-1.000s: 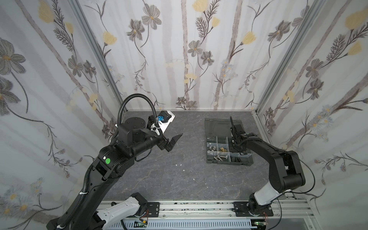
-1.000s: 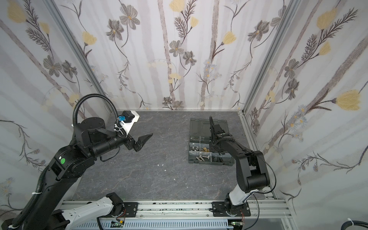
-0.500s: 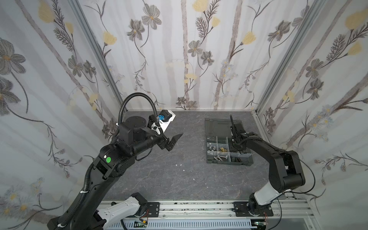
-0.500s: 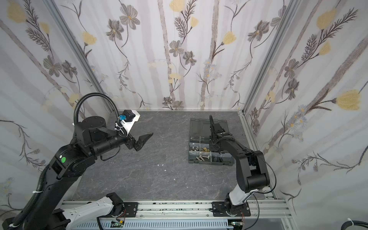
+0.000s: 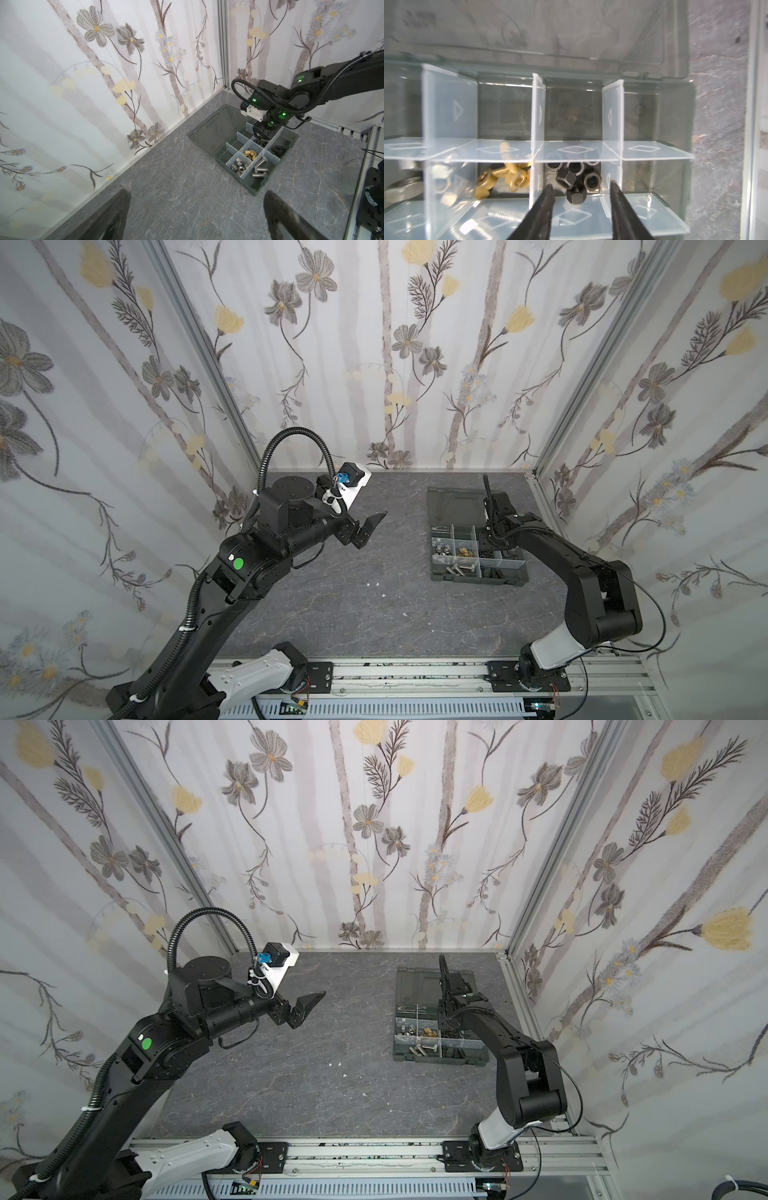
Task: Sort the screws and nuts into containers
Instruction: Place the nut into the container.
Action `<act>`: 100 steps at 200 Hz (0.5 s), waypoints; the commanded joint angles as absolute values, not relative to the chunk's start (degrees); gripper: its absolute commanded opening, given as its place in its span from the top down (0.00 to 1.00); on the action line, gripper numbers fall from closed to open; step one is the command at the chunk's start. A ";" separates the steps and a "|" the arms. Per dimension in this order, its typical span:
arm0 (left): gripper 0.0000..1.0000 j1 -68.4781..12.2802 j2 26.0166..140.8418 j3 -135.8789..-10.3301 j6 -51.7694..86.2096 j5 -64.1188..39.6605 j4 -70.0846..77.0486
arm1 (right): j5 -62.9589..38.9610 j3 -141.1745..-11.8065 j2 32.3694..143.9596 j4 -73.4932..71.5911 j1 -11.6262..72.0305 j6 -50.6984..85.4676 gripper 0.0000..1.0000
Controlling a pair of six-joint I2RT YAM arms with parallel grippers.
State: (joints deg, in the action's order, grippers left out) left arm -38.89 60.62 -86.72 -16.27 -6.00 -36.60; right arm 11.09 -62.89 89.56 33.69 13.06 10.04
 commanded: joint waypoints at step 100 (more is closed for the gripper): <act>0.00 -18.68 65.22 -69.42 0.96 -15.26 -3.68 | 10.26 -68.07 78.58 23.38 13.10 9.89 0.00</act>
State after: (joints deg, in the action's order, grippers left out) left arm -23.33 65.84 -75.29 -6.11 -9.93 -17.45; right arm 10.20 -67.79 81.28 30.17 13.06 11.46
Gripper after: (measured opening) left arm 0.998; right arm 0.996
